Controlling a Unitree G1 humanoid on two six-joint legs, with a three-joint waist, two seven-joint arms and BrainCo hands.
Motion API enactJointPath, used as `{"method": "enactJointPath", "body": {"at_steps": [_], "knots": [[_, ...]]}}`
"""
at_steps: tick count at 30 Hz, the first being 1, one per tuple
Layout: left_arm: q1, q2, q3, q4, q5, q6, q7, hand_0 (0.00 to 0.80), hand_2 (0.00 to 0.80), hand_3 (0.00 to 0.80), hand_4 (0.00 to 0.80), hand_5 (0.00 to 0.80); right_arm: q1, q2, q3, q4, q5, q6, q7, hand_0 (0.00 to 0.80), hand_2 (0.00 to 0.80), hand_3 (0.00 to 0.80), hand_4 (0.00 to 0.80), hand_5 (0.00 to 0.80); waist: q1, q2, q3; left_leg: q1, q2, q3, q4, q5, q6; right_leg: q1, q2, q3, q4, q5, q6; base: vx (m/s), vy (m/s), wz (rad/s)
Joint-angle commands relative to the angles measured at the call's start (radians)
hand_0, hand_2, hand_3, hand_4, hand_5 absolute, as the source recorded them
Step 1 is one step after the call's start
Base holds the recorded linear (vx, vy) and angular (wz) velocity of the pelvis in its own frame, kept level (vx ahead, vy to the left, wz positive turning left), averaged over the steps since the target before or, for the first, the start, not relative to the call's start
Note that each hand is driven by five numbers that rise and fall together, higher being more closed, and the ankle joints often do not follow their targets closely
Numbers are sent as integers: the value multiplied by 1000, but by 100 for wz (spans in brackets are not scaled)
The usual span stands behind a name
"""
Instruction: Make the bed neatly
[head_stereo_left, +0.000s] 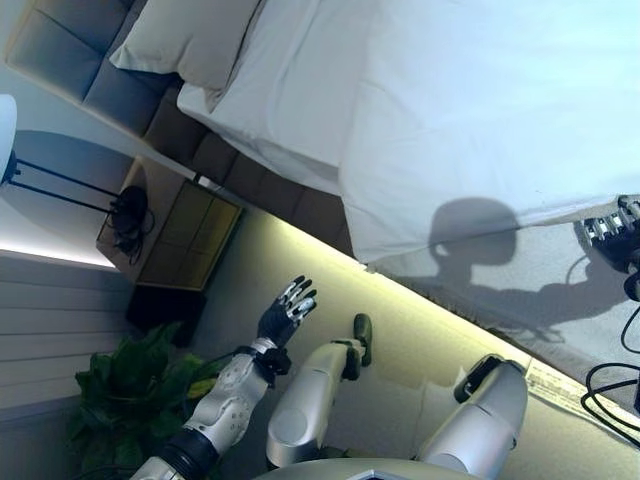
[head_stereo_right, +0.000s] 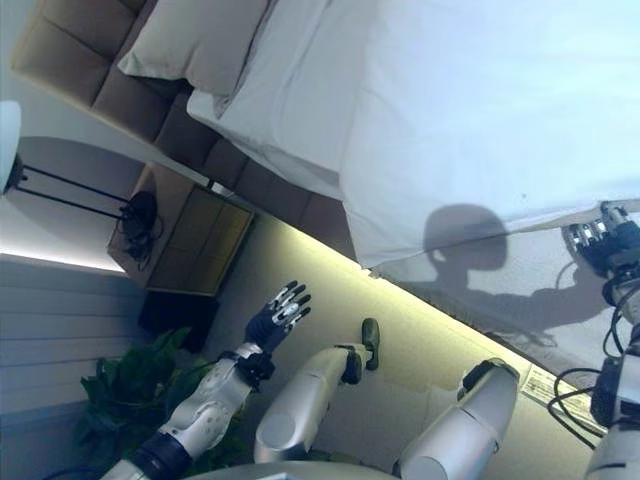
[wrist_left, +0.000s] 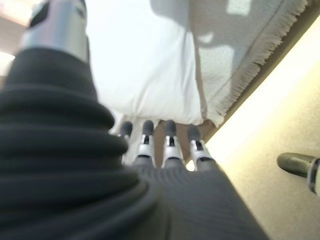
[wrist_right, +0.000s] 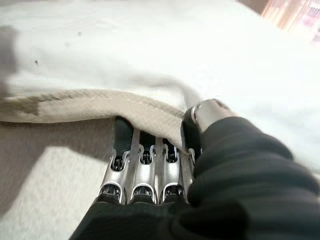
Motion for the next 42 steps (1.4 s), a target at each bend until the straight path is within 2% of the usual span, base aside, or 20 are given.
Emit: {"method": "enactJointPath", "body": {"at_steps": [1, 6, 8, 11, 17, 21, 24, 25, 26, 29, 34, 39, 42], "knots": [[36, 28, 24, -16, -14, -42, -13, 0, 0, 0, 0, 0, -47, -36, -13, -2, 12, 6, 51, 800, 800, 800, 800, 800, 26, 9, -28, 27, 96, -22, 96, -90, 23, -59, 5, 115, -204, 370, 147, 7, -33, 5], [32, 34, 29, -11, -16, -56, -17, 0, 0, 0, 0, 0, -44, -16, -11, 5, 86, 5, 38, 800, 800, 800, 800, 800, 26, 2, -20, 13, 106, -21, 100, -87, 22, -57, 14, 107, -210, 370, 147, -29, -27, 1], [27, 40, 37, -16, -18, -61, -21, 0, 0, 0, 0, 0, -31, 0, -9, 2, 99, -15, 52, 800, 800, 800, 800, 800, 28, -3, -18, 12, 110, -19, 100, -88, 22, -51, 16, 100, -216, 371, 146, -67, -63, -1], [23, 50, 47, -17, -22, -67, -29, 0, 0, 0, 0, 0, -5, 28, -6, -6, 48, -57, 80, 800, 800, 800, 800, 800, 28, -14, -19, 14, 116, -15, 99, -87, 23, -36, 19, 88, -229, 376, 147, -57, -62, 2], [26, 67, 89, -54, -5, -48, -2, 0, 0, 0, 0, 0, 78, 145, 42, -100, -105, -199, 95, 800, 800, 800, 800, 800, 39, -58, -44, 88, 117, -14, 71, -92, 30, 81, 19, 41, -301, 392, 145, -7, -70, -3], [30, 71, 117, -47, 55, -32, 46, 0, 0, 0, 0, 0, 108, 244, 106, -216, -179, -229, 65, 800, 800, 800, 800, 800, 48, -93, -70, 158, 111, -22, 35, -92, 35, 181, 28, 11, -360, 403, 142, 62, -92, -5], [29, 75, 125, -32, 178, -24, 108, 0, 0, 0, 0, 0, 123, 333, 176, -290, -189, -249, 28, 800, 800, 800, 800, 800, 59, -118, -87, 211, 101, -36, 0, -84, 43, 258, 41, -12, -408, 415, 141, 62, -79, -3], [28, 74, 126, -22, 216, -21, 127, 0, 0, 0, 0, 0, 127, 364, 197, -316, -187, -244, 5, 800, 800, 800, 800, 800, 60, -124, -94, 234, 98, -42, -18, -80, 45, 284, 47, -16, -423, 418, 141, 18, -57, -4], [26, 75, 129, -12, 273, -19, 143, 0, 0, 0, 0, 0, 134, 392, 215, -343, -189, -235, -14, 800, 800, 800, 800, 800, 60, -132, -98, 247, 95, -33, -42, -52, 54, 306, 49, -34, -453, 442, 123, 24, -48, -6], [3, 83, 122, 13, 411, -25, 195, 0, 0, 0, 0, 0, 147, 472, 278, -396, -198, -202, -68, 800, 800, 800, 800, 800, 61, -149, -120, 305, 91, -35, -100, -36, 58, 384, 72, -52, -524, 456, 124, 49, -53, -9], [-46, 75, 103, 63, 614, 11, 264, 0, 0, 0, 0, 0, 164, 595, 387, -469, -204, -168, -133, 800, 800, 800, 800, 800, 63, -173, -158, 382, 80, -32, -147, -37, 61, 500, 94, -83, -626, 470, 128, 87, -27, -16], [-96, 85, 43, 134, 972, 107, 302, 0, 0, 0, 0, 0, 168, 688, 510, -553, -234, -149, -143, 800, 800, 800, 800, 800, 53, -185, -199, 444, 76, -20, -201, -29, 56, 584, 113, -94, -697, 472, 138, 89, 3, -15], [-121, 86, 5, 189, 1056, 133, 314, 0, 0, 0, 0, 0, 161, 728, 559, -582, -225, -133, -154, 800, 800, 800, 800, 800, 44, -190, -214, 471, 76, -14, -224, -23, 51, 620, 119, -103, -724, 470, 141, 88, -3, -9]]}}
